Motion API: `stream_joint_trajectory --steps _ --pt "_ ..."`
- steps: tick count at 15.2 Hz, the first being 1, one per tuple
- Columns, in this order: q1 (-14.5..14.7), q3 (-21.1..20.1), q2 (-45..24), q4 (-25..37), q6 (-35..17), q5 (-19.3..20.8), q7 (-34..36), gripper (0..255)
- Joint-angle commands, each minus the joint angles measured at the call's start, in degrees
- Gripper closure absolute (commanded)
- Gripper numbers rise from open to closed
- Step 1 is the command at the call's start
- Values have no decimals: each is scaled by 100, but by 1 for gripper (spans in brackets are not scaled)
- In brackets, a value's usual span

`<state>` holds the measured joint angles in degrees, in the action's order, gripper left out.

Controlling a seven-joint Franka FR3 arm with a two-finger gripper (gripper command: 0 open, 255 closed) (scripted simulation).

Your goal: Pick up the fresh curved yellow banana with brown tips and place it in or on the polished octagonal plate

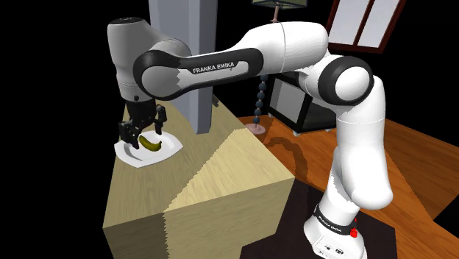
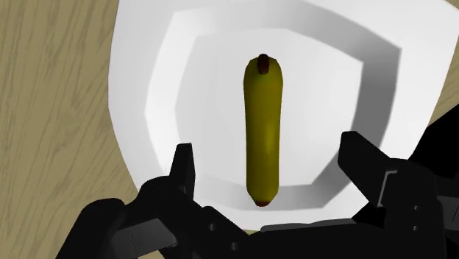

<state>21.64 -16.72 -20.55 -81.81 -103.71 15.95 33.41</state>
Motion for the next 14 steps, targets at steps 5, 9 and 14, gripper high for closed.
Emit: stream_joint_trajectory --steps 5,9,14 --pt "88 -32 -3 572 571 -14 -41 0" --pt "117 -39 -19 746 730 -12 -50 0" --pt "117 -39 -19 746 730 -11 -50 0"
